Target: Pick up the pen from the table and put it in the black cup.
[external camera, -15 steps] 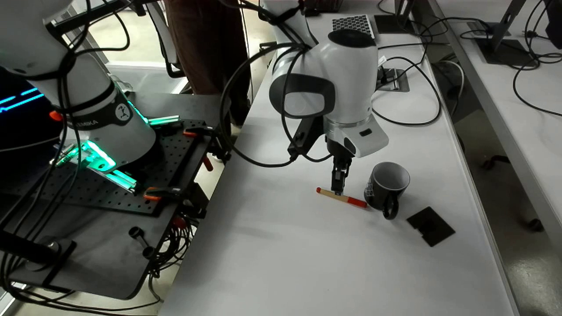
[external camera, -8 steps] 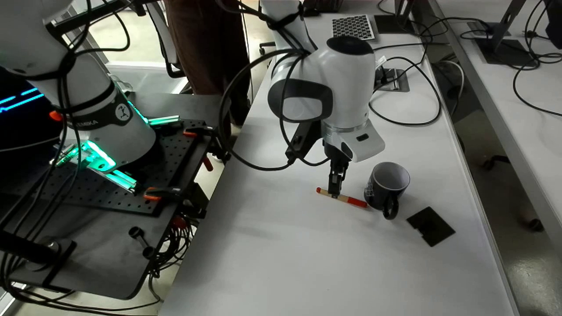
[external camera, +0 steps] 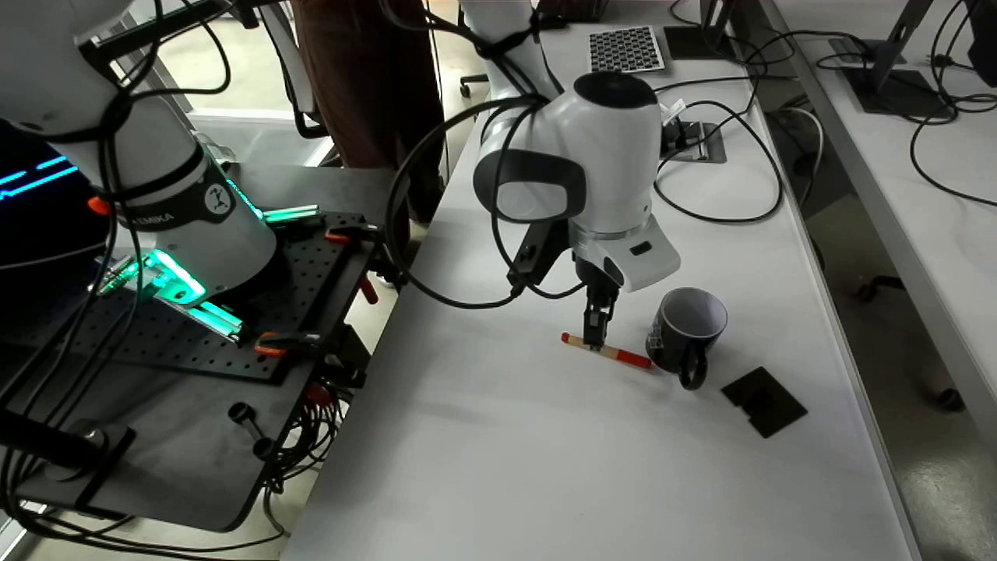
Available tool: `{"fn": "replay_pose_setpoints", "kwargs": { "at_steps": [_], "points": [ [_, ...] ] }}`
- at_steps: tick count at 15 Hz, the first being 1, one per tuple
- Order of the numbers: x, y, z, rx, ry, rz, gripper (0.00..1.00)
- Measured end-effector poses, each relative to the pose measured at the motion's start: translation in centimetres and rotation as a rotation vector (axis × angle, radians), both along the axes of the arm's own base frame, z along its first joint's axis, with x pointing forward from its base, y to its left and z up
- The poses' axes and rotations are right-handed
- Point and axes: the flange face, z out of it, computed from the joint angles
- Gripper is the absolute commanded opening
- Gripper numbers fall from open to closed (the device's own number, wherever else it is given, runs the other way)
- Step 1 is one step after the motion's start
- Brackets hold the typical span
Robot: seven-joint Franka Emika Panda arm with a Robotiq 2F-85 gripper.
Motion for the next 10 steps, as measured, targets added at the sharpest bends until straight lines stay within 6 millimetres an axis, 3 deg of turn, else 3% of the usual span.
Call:
{"fn": "replay_pose_setpoints", "kwargs": {
  "at_steps": [10],
  "points": [
    [-0.05,-0.21,-0.16,0.011,0.002,-0.012,1.00]
  ]
}}
